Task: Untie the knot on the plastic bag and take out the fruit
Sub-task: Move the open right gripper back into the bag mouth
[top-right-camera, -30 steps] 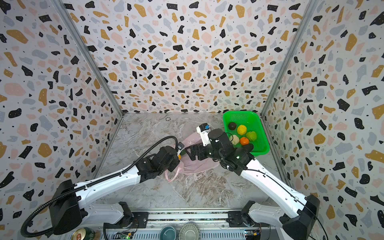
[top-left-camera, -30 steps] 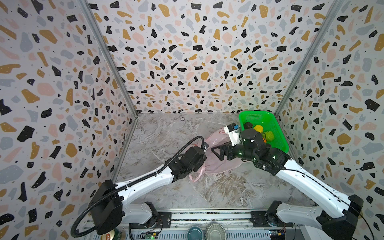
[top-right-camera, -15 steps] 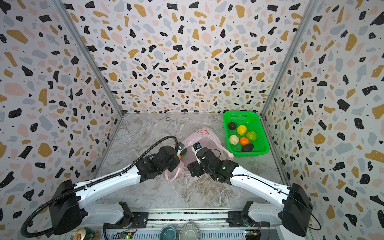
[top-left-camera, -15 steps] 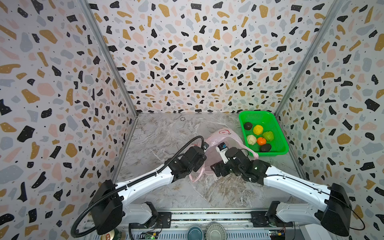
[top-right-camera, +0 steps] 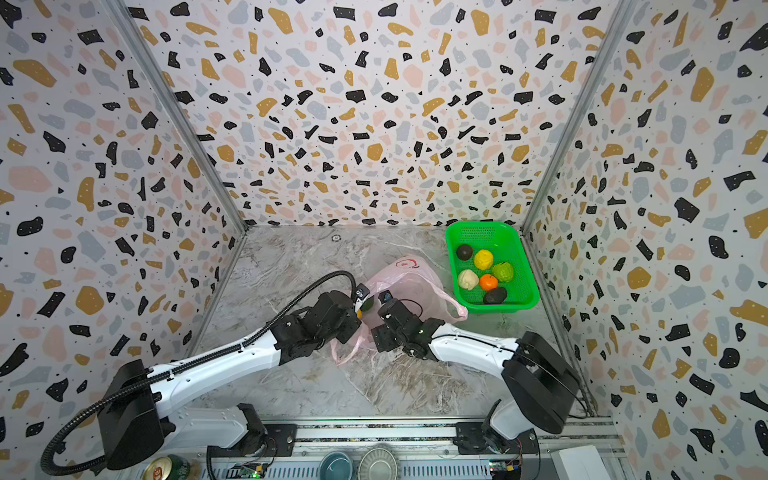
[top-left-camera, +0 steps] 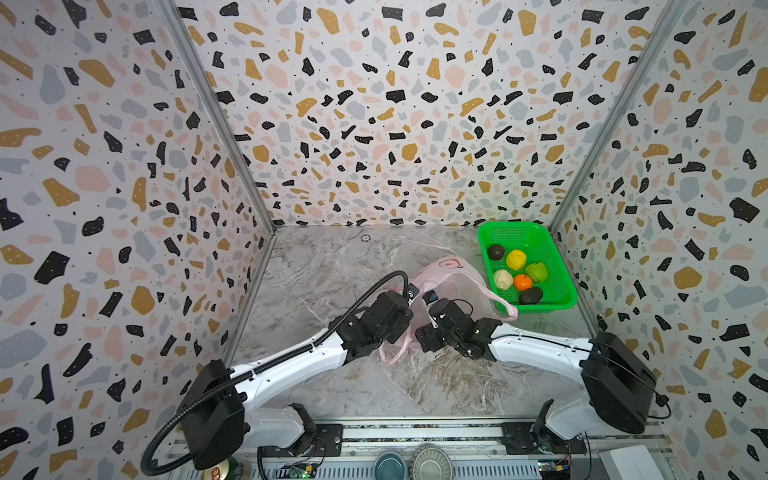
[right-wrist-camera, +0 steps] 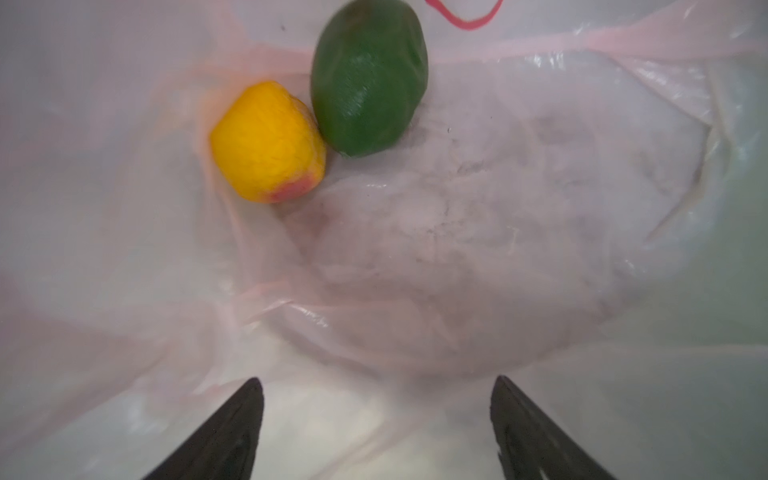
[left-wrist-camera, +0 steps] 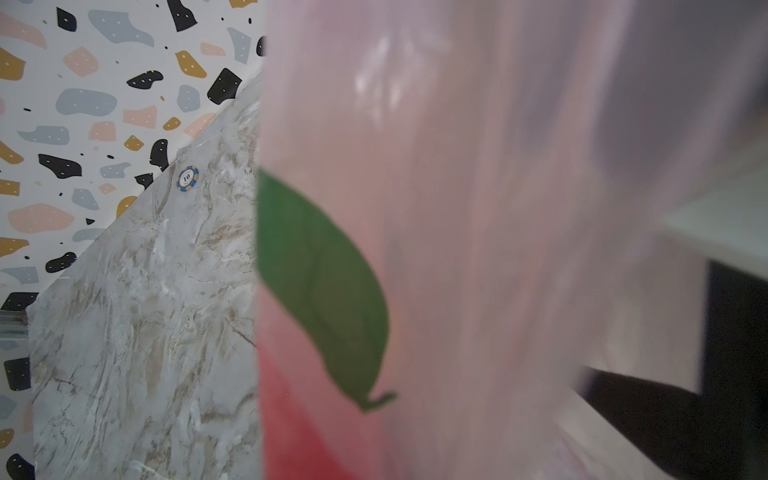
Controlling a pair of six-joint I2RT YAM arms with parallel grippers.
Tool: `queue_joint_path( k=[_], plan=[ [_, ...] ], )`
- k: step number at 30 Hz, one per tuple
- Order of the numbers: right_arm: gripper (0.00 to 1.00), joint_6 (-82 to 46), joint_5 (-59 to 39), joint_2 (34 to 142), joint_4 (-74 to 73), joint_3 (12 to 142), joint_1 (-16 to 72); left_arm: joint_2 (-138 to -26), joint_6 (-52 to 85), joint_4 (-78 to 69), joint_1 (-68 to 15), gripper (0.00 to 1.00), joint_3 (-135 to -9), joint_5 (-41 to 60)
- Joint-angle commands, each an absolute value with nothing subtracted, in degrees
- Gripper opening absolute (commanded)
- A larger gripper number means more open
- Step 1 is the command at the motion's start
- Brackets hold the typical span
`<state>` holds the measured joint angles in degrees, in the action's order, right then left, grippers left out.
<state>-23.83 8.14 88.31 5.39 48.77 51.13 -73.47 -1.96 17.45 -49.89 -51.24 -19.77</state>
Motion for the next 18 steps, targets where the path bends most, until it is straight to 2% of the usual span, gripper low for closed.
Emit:
queue_joint_path(
  k=[1, 9, 18],
  plan=[
    [0.87, -26.8, 5.9, 90.7, -0.8, 50.5, 49.0, -71.8, -1.1, 15.2, -49.6, 0.00, -50.4, -18.9],
    [0.91, -34.7, -4.3, 95.3, -13.2, 51.2, 44.3, -72.2, -2.0, 15.4, -49.6, 0.00, -50.2, -17.8],
    [0.97, -40.9, -6.1, 103.1, -18.1, 56.8, 44.0, -72.4, -2.5, 15.9, -49.6, 0.00, -49.9, -16.2]
  ],
)
